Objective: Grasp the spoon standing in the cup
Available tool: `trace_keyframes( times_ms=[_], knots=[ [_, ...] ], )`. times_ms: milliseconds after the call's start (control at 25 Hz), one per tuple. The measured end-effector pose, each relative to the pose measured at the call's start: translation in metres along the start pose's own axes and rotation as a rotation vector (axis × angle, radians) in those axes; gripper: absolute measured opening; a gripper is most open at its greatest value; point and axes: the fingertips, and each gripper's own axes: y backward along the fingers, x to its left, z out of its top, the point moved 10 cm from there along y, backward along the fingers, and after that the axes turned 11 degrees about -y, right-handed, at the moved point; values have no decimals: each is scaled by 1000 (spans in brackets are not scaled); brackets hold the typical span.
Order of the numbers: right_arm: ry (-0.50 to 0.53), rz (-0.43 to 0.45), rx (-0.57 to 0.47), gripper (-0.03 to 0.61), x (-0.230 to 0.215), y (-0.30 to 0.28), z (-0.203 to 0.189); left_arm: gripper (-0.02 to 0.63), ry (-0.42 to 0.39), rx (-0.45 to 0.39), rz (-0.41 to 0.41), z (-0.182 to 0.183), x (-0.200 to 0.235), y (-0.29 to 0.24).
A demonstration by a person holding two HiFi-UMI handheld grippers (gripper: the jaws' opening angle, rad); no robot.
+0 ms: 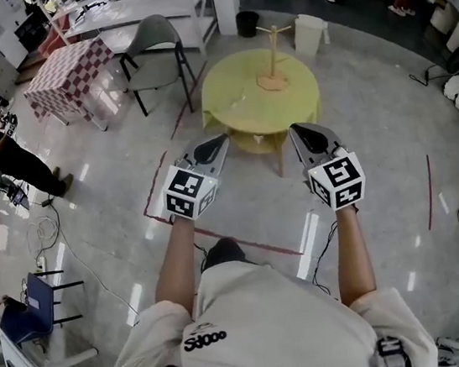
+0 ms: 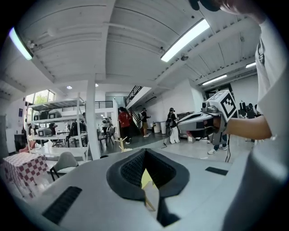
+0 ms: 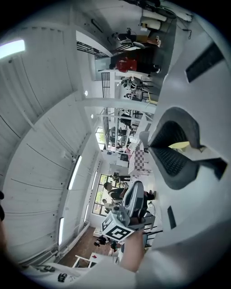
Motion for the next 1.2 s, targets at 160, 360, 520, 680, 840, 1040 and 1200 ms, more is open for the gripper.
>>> trace_keyframes(
  times_ms=[160, 360, 520, 680, 840, 1040, 1200],
  knots=[
    [2, 8, 13, 18, -13, -10, 0, 26, 29, -13, 19, 0, 9, -13],
    [-9, 23, 26, 18, -31, -44, -4, 26, 51, -17, 25, -12, 36, -41],
    [-5, 18, 31, 18, -51, -82, -1, 26, 40, -17, 25, -23, 69, -69],
    [-4, 9, 34, 18, -70, -127, 8, 26, 18, -19, 15, -30, 110, -99],
    [-13, -2, 29, 18, -90, -180, 22, 26, 2, -9, -7, -37, 158, -133],
    [-18, -20, 27, 18, -105, -240, 34, 26, -10, -10, -39, -48, 213, -168],
    [-23, -20, 50, 18, -110, -281, 34, 27, -13, -5, -64, -61, 248, -188]
  ],
)
